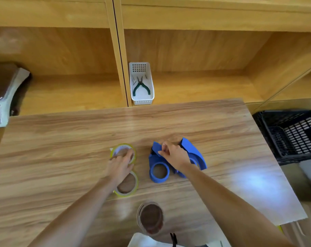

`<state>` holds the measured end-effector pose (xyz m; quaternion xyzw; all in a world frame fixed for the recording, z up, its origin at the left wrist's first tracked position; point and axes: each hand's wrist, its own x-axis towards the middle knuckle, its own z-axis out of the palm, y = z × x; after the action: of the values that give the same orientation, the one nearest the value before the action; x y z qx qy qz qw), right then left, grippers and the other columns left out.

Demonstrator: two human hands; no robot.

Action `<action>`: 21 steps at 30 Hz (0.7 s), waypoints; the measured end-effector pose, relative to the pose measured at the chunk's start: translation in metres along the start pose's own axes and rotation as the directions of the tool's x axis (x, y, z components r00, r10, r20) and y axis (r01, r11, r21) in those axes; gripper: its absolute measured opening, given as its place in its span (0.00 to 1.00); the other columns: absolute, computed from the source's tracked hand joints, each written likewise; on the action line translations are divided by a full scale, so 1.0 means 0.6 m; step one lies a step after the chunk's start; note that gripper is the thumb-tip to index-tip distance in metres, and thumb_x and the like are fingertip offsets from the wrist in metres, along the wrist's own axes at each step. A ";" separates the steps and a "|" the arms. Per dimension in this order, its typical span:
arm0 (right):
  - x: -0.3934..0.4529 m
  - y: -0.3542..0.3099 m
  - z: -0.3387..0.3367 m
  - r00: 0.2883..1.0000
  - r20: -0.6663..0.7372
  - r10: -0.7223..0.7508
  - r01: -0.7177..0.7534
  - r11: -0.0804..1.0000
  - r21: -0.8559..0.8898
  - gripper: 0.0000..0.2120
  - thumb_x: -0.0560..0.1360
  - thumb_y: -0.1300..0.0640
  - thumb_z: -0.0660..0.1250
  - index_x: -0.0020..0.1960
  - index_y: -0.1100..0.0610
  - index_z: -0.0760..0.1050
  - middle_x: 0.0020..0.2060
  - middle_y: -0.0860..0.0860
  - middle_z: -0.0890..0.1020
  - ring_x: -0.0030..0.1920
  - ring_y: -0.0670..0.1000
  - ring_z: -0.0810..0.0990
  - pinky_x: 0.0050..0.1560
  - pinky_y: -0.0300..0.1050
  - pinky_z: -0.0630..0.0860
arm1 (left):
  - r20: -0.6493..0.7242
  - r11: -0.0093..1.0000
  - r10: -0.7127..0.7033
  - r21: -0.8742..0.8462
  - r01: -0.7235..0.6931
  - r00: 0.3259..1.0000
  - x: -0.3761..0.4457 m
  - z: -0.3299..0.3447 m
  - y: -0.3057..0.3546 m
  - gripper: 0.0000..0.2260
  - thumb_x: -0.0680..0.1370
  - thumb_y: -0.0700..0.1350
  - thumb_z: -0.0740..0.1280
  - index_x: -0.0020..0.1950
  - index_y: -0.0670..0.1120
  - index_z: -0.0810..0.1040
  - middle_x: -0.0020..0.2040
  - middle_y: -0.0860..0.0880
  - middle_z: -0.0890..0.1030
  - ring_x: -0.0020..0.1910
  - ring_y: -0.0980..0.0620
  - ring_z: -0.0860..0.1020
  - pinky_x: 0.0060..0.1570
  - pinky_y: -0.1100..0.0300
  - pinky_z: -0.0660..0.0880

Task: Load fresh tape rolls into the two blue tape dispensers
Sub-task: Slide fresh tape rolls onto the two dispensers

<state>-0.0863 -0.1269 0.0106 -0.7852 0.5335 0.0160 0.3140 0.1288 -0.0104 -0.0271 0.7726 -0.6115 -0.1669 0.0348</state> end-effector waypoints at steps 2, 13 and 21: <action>0.003 0.002 0.002 1.000 0.015 0.001 -0.002 1.000 0.019 0.10 0.76 0.45 0.66 0.47 0.50 0.69 0.34 0.44 0.77 0.41 0.52 0.79 0.38 0.47 0.73 | -0.064 0.999 0.038 -0.005 -0.038 0.997 -0.003 -0.001 0.002 0.14 0.73 0.48 0.70 0.51 0.56 0.67 0.45 0.54 0.82 0.39 0.45 0.82 0.34 0.55 0.78; -0.009 0.009 -0.018 0.994 -0.105 0.033 -0.023 0.996 0.091 0.13 0.83 0.50 0.53 0.46 0.55 0.71 0.37 0.54 0.81 0.38 0.59 0.80 0.37 0.55 0.77 | -0.385 0.933 0.356 0.103 -0.344 0.852 -0.037 -0.039 0.087 0.04 0.73 0.47 0.63 0.44 0.53 0.76 0.43 0.55 0.77 0.38 0.55 0.75 0.35 0.62 0.71; -0.049 0.022 -0.025 0.994 -0.049 -0.093 0.095 0.995 0.038 0.19 0.77 0.35 0.57 0.48 0.49 0.75 0.36 0.45 0.81 0.41 0.52 0.81 0.41 0.51 0.78 | -0.307 0.864 0.503 0.146 -0.482 0.808 -0.087 -0.007 0.174 0.02 0.73 0.48 0.62 0.44 0.53 0.73 0.38 0.52 0.74 0.34 0.52 0.77 0.35 0.58 0.72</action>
<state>-0.1149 -0.1134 0.0267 -0.8030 0.5035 -0.0280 0.3176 0.0222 0.0127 0.0149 0.6052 -0.7806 0.0004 0.1565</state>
